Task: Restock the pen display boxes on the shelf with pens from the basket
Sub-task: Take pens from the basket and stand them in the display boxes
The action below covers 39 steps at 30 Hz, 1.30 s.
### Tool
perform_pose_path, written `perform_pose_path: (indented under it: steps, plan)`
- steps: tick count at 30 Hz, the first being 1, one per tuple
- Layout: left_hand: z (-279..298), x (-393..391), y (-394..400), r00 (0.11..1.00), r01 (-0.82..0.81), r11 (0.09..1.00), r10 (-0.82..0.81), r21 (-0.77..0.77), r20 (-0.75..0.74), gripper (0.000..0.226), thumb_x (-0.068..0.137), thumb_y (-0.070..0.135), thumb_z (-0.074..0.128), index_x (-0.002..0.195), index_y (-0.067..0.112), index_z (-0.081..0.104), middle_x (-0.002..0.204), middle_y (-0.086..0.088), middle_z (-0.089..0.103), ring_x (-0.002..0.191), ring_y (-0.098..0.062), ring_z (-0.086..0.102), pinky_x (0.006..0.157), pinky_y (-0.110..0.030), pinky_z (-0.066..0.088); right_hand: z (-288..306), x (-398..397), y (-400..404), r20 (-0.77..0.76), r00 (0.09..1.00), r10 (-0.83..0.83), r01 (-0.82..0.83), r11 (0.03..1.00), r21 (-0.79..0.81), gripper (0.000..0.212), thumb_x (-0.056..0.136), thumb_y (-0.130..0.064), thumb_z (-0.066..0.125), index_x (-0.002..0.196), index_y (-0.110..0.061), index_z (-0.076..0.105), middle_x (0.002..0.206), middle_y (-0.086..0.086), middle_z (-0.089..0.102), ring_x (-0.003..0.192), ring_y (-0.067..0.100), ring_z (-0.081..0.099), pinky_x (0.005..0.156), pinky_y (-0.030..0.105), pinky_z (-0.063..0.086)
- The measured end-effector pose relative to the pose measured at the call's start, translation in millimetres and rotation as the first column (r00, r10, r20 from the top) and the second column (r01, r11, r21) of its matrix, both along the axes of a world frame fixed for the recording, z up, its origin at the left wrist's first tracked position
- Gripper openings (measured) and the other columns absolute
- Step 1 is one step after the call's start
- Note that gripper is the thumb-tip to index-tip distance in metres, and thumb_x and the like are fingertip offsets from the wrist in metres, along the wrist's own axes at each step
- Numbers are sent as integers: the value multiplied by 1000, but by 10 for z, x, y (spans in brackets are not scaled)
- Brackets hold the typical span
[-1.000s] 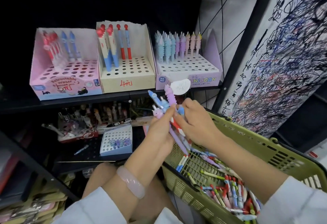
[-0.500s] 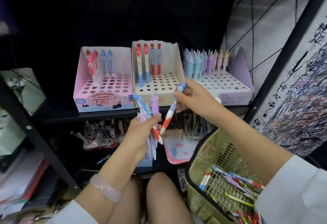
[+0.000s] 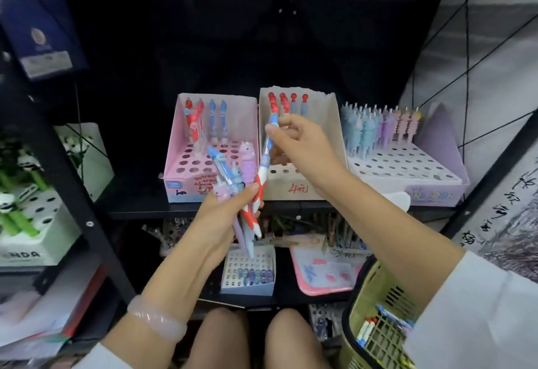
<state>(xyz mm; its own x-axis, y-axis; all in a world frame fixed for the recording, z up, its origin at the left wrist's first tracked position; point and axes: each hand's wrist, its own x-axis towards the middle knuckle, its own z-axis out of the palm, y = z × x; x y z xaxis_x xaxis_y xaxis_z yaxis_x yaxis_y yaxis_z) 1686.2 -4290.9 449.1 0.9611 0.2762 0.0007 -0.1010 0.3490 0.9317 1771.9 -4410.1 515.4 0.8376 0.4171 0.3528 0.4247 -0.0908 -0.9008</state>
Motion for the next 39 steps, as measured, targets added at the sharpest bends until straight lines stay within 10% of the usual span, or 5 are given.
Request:
perform_pose_path:
  steps: [12,15,23,33,39]
  plan:
    - [83,83,890,957,-288,945,288,157,21,28,92,19,58,66,13,66,54,-3,65,51,-14,64,50,-23,53,395,589,1022,273,939,-209,244,964,-102,17,92,-18,58,96,-3,52,81,16,66,77,27,67,73,43,56]
    - [61,44,939,962,-271,949,272,160,20,40,93,17,56,54,20,66,48,-5,60,42,-16,60,45,-23,52,210,690,1135,340,916,-215,295,934,-203,22,94,-22,55,100,-1,52,71,10,62,64,20,63,58,25,52]
    - [10,72,933,947,-315,943,320,107,-34,11,91,12,57,85,10,66,81,-6,74,80,-23,69,81,-39,53,215,767,1272,450,875,-180,342,887,-310,21,95,-22,53,102,-3,51,79,11,62,70,23,61,61,32,47]
    - [4,44,865,955,-294,954,296,66,-29,14,91,11,56,85,3,65,70,-6,71,64,-16,67,73,-35,54,-93,692,1313,366,930,-47,292,699,-653,28,98,-19,43,114,2,54,81,10,61,69,23,56,63,29,40]
    - [99,57,756,963,-271,957,270,106,17,26,91,11,56,68,7,67,63,-16,62,53,-16,62,64,-30,55,-84,312,1031,114,993,-10,41,961,-272,35,96,-34,47,83,-5,64,73,7,66,59,10,63,60,26,52]
